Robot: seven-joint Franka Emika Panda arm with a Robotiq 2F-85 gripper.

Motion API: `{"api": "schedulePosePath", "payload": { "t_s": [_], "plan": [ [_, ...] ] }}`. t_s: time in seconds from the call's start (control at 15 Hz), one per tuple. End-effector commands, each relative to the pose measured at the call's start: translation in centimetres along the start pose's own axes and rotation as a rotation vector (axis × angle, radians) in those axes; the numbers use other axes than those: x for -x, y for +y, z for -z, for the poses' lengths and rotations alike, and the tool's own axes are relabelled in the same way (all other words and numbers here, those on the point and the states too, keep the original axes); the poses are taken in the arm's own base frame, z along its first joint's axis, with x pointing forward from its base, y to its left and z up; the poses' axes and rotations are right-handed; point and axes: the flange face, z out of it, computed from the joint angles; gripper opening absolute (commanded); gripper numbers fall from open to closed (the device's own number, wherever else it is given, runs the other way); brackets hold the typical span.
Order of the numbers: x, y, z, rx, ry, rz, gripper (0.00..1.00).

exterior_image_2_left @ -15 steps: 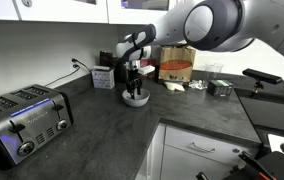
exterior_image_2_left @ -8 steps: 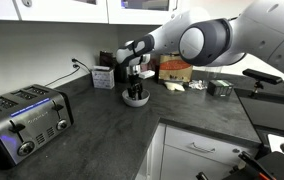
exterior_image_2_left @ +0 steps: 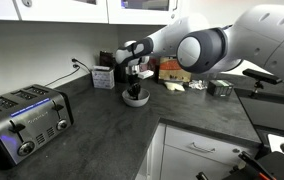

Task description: Remove the pen from the bowl

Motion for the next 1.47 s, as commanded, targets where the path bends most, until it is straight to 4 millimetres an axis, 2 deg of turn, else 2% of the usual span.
{"api": "schedulePosePath", "payload": {
  "t_s": [0.0, 0.07, 0.33, 0.47, 0.6, 0.87, 1.4],
  "plan": [
    [0.0, 0.2, 0.8, 0.006, -0.009, 0.01, 0.01],
    [0.0, 0.3, 1.1, 0.009, 0.0, 0.01, 0.04],
    [-0.1, 0.2, 2.8, 0.026, 0.012, 0.003, 0.04],
    [0.4, 0.1, 4.2, 0.022, -0.005, -0.01, 0.04],
    [1.0, 0.0, 6.1, 0.023, -0.026, -0.033, 0.04],
    [2.2, -0.1, 11.4, 0.021, 0.001, -0.05, 0.04],
    [5.2, 3.8, 10.4, 0.027, -0.023, -0.153, 0.04]
  ]
}}
